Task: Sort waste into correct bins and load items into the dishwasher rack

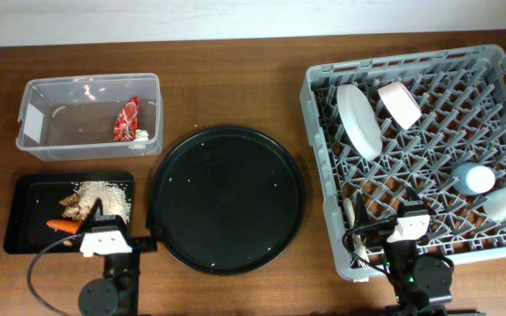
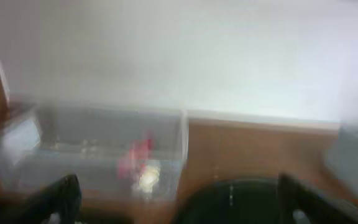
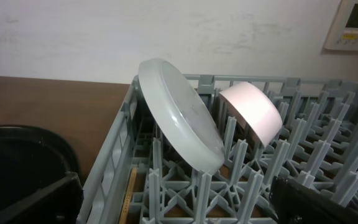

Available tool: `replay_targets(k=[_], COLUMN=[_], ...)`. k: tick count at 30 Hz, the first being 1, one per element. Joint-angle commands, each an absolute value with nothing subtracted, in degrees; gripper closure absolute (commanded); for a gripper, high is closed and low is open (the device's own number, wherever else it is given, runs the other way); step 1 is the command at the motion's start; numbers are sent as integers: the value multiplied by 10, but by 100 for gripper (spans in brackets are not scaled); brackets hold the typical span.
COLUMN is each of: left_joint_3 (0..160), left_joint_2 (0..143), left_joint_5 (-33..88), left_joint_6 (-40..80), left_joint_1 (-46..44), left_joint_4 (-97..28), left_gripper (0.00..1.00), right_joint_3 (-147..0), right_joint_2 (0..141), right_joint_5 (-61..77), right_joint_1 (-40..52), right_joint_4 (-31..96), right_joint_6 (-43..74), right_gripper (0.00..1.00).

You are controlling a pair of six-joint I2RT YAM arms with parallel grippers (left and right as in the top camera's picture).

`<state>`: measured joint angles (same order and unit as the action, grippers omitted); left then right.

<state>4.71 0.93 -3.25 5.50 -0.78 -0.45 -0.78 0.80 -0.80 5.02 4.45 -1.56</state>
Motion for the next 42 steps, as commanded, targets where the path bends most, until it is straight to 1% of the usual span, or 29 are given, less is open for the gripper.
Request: replay_targets(k=[1, 5, 42], left_joint_3=[6, 5, 5], left_joint_2=[3, 3, 3], left_joint_5=[-37, -33, -28], left_joint_6=[46, 46, 46], left_joint_1=[-10, -11, -11], left_joint_4=[34, -45, -46], left_gripper=[1, 1, 1], right_joint_3=[-3, -3, -3], right_joint_2=[2, 2, 2], right_joint_5=[-5, -5, -5], right_joint_1=[48, 48, 48], right_joint_4=[47, 47, 47], right_joint_6=[-17, -17, -17], right_gripper=[1, 1, 2])
